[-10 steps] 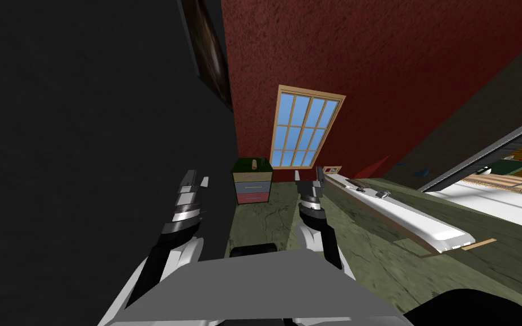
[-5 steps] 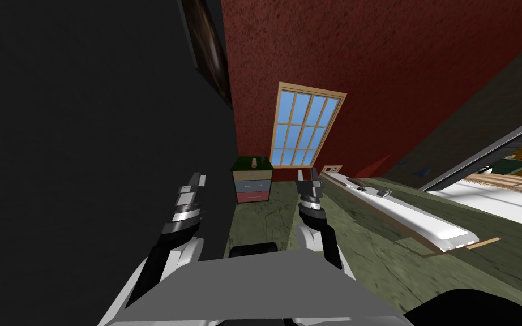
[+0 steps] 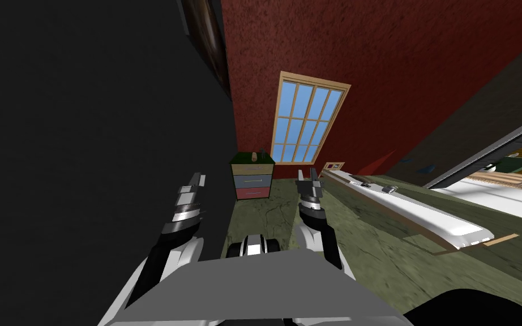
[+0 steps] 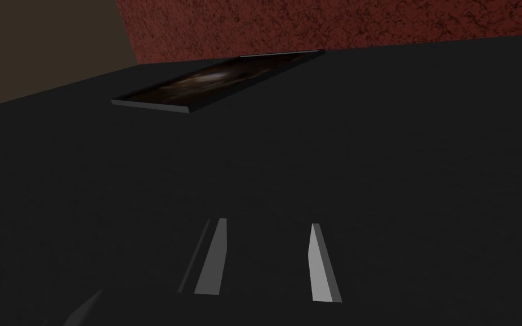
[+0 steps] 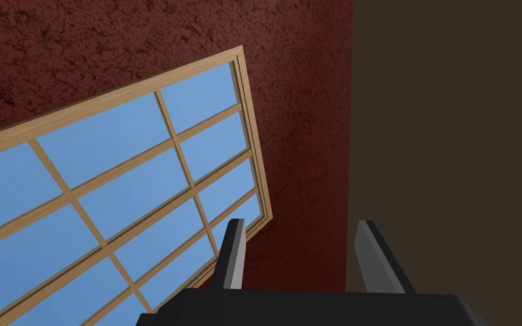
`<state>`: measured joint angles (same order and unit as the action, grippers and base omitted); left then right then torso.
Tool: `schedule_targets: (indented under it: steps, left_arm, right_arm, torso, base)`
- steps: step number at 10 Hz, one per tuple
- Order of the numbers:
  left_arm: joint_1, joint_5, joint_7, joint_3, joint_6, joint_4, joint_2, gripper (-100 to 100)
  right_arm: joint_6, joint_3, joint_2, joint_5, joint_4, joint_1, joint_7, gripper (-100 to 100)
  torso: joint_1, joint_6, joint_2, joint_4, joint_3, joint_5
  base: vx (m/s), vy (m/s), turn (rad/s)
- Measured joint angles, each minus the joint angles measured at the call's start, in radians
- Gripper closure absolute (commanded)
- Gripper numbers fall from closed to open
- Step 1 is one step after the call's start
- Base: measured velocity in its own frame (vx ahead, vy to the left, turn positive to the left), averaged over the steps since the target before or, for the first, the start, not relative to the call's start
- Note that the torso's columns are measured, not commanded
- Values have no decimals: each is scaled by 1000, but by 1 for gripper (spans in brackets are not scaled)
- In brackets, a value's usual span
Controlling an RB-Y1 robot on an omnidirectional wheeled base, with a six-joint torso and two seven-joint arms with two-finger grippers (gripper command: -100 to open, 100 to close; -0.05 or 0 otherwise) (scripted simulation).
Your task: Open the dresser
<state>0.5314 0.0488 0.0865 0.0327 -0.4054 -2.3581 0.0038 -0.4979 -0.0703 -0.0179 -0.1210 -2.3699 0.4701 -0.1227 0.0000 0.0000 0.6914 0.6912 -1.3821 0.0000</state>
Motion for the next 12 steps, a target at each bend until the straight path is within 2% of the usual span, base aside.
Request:
schedule_targets:
  steps: [2,5,9,12]
  left_arm:
    - [-2,-5,2,-1,-23,32,51,-100]
    - [-16,-12,11,1,-68,91,101,-100]
    - [-33,-28,24,1,-164,205,148,-100]
    - [-43,-38,37,5,-234,277,164,-100]
  right_arm:
    - [0,0,0,0,0,0,0,0]
    - [0,0,0,0,0,0,0,0]
    - [0,0,0,0,0,0,0,0]
    - [0,0,0,0,0,0,0,0]
  torso:
    - [0,0,41,42,-90,0]
    - [0,0,45,46,-95,0]
    - [-1,0,46,47,-94,0]
    - [1,0,48,47,-93,0]
  base:
    - [60,-16,-19]
    - [102,-23,-28]
    - [125,-38,-34]
    - [129,-21,-26]
